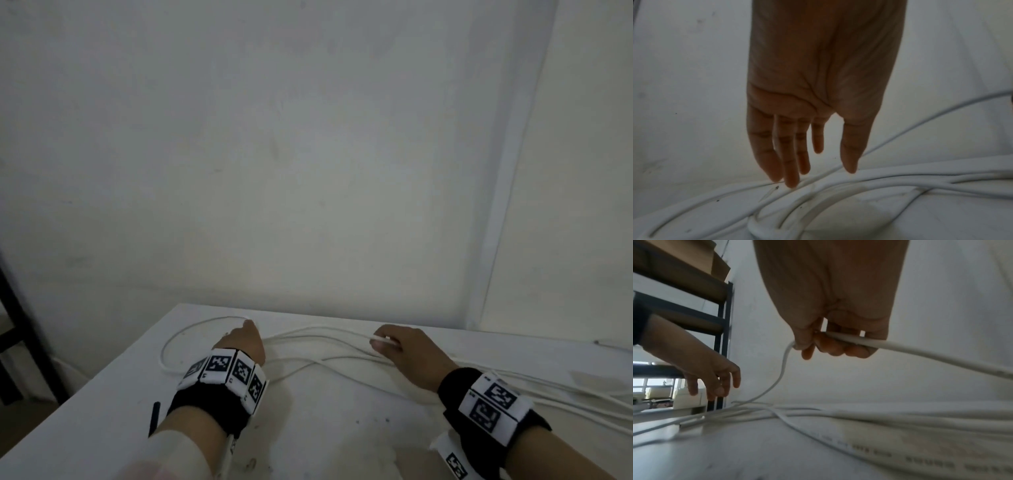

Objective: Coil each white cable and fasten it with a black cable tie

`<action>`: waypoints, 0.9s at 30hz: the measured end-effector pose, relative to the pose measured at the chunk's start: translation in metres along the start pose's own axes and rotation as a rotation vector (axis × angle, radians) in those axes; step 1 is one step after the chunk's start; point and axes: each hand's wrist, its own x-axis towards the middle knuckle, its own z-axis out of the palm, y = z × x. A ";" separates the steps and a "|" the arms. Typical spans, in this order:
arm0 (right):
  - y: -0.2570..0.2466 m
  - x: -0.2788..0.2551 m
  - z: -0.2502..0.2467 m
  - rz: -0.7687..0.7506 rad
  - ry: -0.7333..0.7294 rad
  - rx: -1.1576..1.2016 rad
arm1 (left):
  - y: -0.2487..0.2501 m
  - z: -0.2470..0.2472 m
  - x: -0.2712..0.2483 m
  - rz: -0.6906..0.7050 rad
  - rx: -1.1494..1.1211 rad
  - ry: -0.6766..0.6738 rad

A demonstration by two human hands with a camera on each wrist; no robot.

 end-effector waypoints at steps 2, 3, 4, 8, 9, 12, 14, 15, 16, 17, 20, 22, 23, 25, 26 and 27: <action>-0.005 -0.004 -0.010 -0.065 0.084 0.082 | 0.002 -0.002 0.002 0.036 -0.054 0.005; -0.007 -0.006 -0.014 -0.092 0.120 0.123 | 0.005 -0.005 0.000 0.073 -0.072 0.011; -0.010 -0.008 -0.018 -0.112 0.157 0.161 | 0.008 -0.006 -0.001 0.126 -0.087 0.015; -0.018 -0.015 -0.040 -0.200 0.329 0.303 | 0.026 -0.008 -0.006 0.254 -0.003 0.013; -0.019 -0.017 -0.046 -0.217 0.363 0.320 | 0.031 -0.008 -0.007 0.263 0.040 0.016; -0.017 -0.022 -0.061 -0.234 0.426 0.310 | 0.041 -0.008 -0.009 0.231 0.095 0.041; -0.012 -0.026 -0.070 -0.229 0.468 0.292 | 0.042 -0.011 -0.011 0.211 0.114 0.121; -0.010 -0.027 -0.075 -0.223 0.502 0.286 | 0.040 -0.012 -0.012 0.191 0.118 0.151; -0.007 -0.029 -0.081 -0.216 0.545 0.290 | 0.037 -0.014 -0.013 0.176 0.122 0.168; -0.003 -0.030 -0.088 -0.204 0.595 0.294 | 0.033 -0.015 -0.013 0.162 0.127 0.176; 0.011 -0.036 -0.111 -0.129 0.726 0.216 | 0.017 -0.021 -0.011 0.122 0.133 0.194; 0.021 -0.041 -0.124 -0.065 0.795 0.139 | 0.002 -0.025 -0.009 0.108 0.102 0.243; 0.025 -0.045 -0.129 -0.020 0.811 0.111 | -0.004 -0.027 -0.009 0.104 0.085 0.270; 0.033 -0.052 -0.137 0.080 0.797 0.058 | -0.013 -0.034 -0.014 0.089 0.064 0.340; 0.038 -0.056 -0.140 0.136 0.773 0.029 | -0.017 -0.038 -0.016 0.073 0.046 0.373; 0.043 -0.059 -0.142 0.189 0.744 -0.003 | -0.021 -0.041 -0.019 0.055 0.022 0.395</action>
